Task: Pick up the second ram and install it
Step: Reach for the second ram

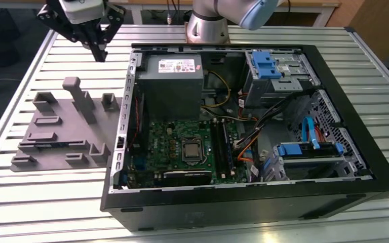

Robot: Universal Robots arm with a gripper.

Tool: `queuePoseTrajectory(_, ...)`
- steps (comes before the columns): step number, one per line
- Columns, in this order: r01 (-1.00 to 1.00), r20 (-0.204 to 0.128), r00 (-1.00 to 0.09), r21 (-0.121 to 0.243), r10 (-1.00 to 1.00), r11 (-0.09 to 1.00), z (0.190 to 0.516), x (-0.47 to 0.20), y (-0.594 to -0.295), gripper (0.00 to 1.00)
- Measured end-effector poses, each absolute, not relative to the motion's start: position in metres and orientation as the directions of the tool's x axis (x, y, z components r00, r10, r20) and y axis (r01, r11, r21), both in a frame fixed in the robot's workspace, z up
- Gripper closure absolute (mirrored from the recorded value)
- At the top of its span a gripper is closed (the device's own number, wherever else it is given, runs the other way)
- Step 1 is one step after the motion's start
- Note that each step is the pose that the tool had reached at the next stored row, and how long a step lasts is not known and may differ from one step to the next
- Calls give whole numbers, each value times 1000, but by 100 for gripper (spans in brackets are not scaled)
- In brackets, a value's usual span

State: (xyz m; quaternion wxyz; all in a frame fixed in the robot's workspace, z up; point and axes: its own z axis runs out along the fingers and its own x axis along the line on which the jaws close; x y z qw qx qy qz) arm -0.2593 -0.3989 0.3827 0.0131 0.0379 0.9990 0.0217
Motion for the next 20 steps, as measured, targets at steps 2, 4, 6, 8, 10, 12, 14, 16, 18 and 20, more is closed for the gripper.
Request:
queuePoseTrajectory(2,75,-25,-997,44,76,996,383,-262,-399,89)
queuePoseTrajectory(4,75,-25,-997,44,76,996,382,-264,-399,89)
queuePoseTrajectory(6,75,-24,-997,44,76,996,382,-266,-399,89)
queuePoseTrajectory(8,75,-25,-997,44,76,996,382,-268,-399,89)
queuePoseTrajectory(10,75,-24,-997,44,76,996,382,-271,-399,89)
queuePoseTrajectory(12,75,-24,-997,44,76,996,382,-273,-399,89)
queuePoseTrajectory(14,75,-25,-997,44,76,996,382,-275,-399,89)
queuePoseTrajectory(16,75,-24,-997,44,76,996,382,-277,-399,89)
queuePoseTrajectory(18,75,-25,-997,44,76,996,381,-280,-399,89)
queuePoseTrajectory(20,75,-24,-997,44,76,996,381,-284,-401,89)
